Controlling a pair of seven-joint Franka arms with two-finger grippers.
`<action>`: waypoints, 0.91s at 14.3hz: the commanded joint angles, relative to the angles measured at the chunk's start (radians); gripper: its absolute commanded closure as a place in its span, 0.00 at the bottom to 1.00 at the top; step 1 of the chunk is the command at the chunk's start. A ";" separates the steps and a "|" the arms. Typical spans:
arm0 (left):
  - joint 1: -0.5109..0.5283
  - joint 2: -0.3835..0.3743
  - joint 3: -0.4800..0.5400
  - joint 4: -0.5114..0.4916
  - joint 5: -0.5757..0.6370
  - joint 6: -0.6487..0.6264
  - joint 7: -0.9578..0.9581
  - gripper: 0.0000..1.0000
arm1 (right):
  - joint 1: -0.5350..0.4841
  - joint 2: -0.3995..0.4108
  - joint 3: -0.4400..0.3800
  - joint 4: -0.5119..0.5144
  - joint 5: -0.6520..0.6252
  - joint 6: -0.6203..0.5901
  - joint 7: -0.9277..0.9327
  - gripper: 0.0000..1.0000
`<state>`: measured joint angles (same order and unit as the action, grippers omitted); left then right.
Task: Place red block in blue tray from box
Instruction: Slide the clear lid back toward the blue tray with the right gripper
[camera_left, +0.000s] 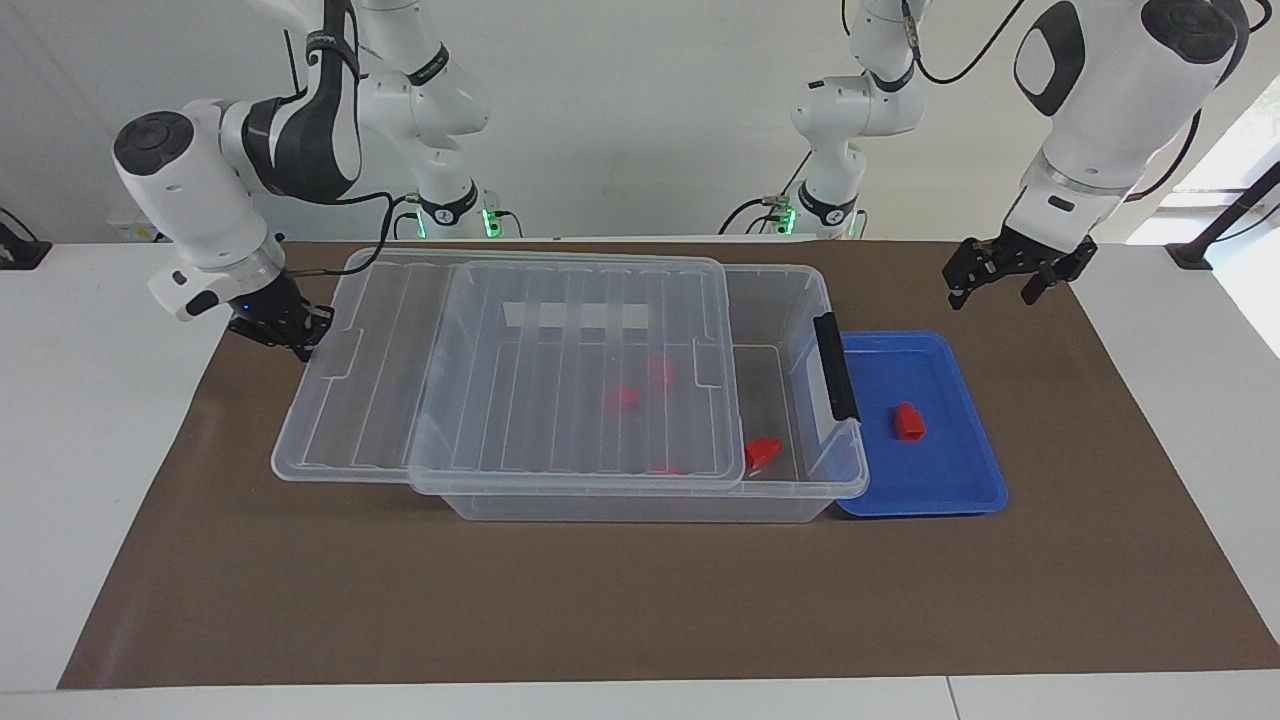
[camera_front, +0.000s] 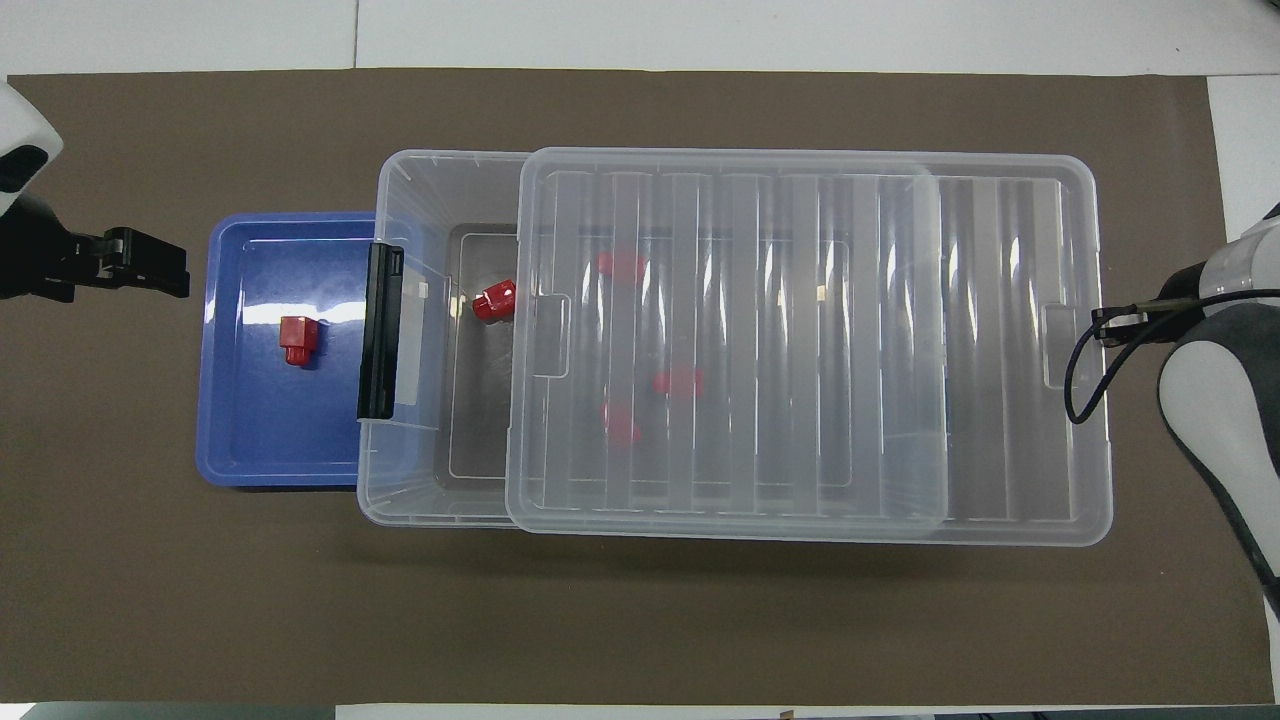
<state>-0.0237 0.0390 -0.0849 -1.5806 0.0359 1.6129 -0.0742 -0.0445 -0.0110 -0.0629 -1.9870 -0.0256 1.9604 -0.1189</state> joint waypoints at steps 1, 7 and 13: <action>-0.001 -0.027 0.002 -0.030 0.015 -0.002 -0.010 0.00 | 0.003 -0.023 0.003 -0.045 0.022 0.040 0.025 1.00; -0.001 -0.027 0.002 -0.030 0.015 -0.002 -0.010 0.00 | 0.069 -0.024 0.008 -0.050 0.038 0.041 0.094 1.00; -0.001 -0.027 0.001 -0.030 0.015 -0.002 -0.010 0.00 | 0.083 -0.023 0.011 -0.081 0.041 0.083 0.125 1.00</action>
<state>-0.0234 0.0390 -0.0849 -1.5806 0.0359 1.6129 -0.0743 0.0425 -0.0150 -0.0606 -2.0232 -0.0089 2.0022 -0.0118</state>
